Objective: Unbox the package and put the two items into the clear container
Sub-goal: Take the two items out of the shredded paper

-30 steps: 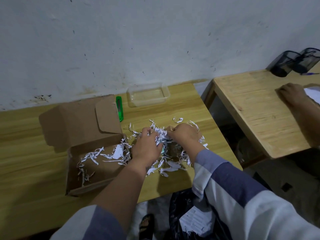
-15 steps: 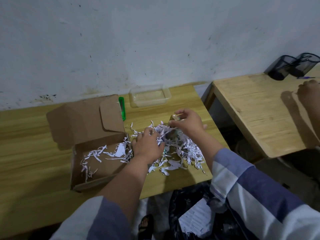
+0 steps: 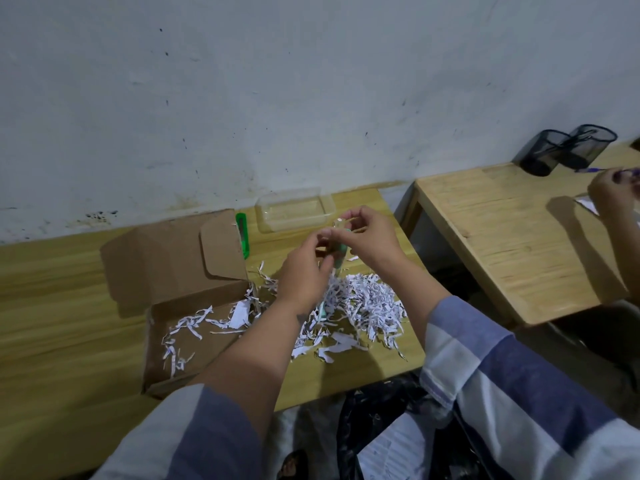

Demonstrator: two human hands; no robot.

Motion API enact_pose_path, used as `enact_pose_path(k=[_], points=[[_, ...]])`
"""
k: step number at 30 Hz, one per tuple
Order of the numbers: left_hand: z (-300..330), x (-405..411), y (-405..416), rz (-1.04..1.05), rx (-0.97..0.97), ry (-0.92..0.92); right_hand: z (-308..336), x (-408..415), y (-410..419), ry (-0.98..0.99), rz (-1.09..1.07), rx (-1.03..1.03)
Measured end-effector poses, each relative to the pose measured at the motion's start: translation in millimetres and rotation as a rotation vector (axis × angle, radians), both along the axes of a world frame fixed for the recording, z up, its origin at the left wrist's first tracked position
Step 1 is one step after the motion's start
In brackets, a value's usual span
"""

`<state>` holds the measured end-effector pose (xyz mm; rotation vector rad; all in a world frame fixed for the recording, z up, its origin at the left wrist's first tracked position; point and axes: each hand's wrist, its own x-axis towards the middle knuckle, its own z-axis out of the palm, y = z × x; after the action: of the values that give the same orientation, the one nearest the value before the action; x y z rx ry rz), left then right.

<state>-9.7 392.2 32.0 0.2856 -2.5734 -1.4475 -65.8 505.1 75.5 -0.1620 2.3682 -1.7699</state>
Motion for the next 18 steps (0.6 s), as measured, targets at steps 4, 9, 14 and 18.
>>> enact_pose_path(k=[4,9,14,18], points=[[2.5,-0.6,-0.1,0.014,0.12,-0.014,-6.0,5.2,3.9,-0.064,0.041,0.005],[-16.8,4.8,-6.9,-0.107,-0.149,-0.183,-12.1,0.5,8.7,-0.02,-0.131,0.121],[-39.5,4.8,-16.8,-0.18,-0.524,-0.274,-28.4,-40.6,17.3,-0.013,-0.195,0.405],[-49.9,-2.8,-20.2,-0.236,-0.571,-0.327,-39.1,-74.0,16.1,0.019,-0.2,0.583]])
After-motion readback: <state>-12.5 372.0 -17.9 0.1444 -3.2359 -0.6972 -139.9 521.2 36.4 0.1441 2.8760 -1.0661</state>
